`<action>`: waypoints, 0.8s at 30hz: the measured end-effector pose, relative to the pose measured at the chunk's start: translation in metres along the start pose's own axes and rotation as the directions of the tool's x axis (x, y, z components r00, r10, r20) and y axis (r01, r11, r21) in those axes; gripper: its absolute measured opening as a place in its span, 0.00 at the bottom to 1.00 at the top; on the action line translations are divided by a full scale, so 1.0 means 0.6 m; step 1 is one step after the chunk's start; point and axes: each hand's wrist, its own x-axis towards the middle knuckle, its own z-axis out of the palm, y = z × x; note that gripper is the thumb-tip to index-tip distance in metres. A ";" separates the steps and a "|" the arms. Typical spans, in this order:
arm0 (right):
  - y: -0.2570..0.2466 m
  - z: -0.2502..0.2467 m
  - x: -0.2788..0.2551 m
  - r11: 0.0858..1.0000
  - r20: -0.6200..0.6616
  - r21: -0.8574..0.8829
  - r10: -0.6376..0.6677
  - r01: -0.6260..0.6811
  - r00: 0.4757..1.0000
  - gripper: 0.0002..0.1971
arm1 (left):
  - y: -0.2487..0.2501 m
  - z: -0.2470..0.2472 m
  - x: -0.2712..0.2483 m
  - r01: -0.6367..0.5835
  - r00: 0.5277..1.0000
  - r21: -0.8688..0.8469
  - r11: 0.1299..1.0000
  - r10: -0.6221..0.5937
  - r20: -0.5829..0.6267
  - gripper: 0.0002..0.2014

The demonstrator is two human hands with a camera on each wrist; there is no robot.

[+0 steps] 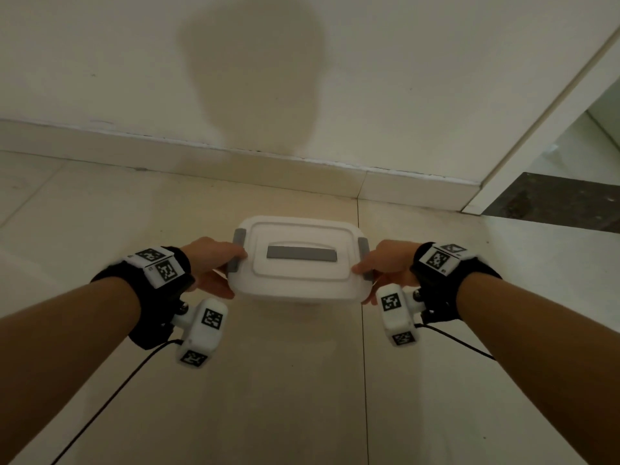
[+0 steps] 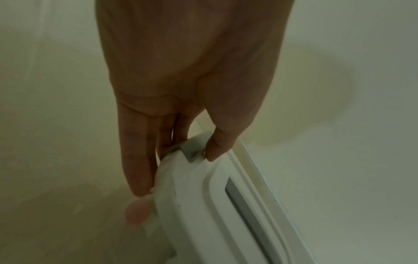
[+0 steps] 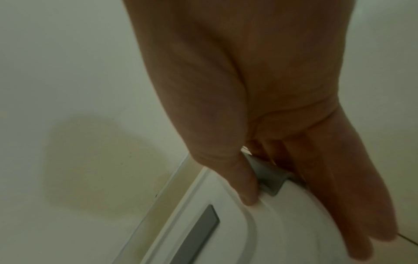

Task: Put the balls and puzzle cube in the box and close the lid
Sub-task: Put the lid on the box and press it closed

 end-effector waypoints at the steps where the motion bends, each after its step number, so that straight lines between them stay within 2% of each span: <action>1: -0.004 -0.010 0.001 1.000 -0.016 0.014 -0.008 0.008 1.000 0.13 | 0.011 0.000 0.002 -0.017 1.000 -0.016 1.000 0.017 -0.005 0.23; 5: -0.032 -0.059 0.014 0.994 -0.156 0.074 -0.071 0.084 0.985 0.19 | 0.069 0.008 0.023 -0.104 0.994 -0.122 0.987 0.098 -0.053 0.20; 9: -0.064 -0.102 0.038 0.966 -0.311 0.182 -0.119 0.182 0.943 0.18 | 0.135 0.017 0.057 -0.187 0.979 -0.231 0.955 0.164 -0.117 0.17; 15: -0.101 -0.132 0.097 0.920 -0.447 0.288 -0.117 0.266 0.887 0.18 | 0.195 0.040 0.119 -0.209 0.969 -0.364 0.908 0.141 -0.204 0.04; 20: -0.111 -0.137 0.146 0.903 -0.479 0.329 -0.091 0.275 0.873 0.17 | 0.212 0.053 0.175 -0.235 0.952 -0.385 0.893 0.132 -0.275 0.11; 24: -0.107 -0.135 0.172 0.904 -0.463 0.340 -0.080 0.261 0.882 0.17 | 0.215 0.060 0.202 -0.250 0.945 -0.367 0.896 0.143 -0.295 0.15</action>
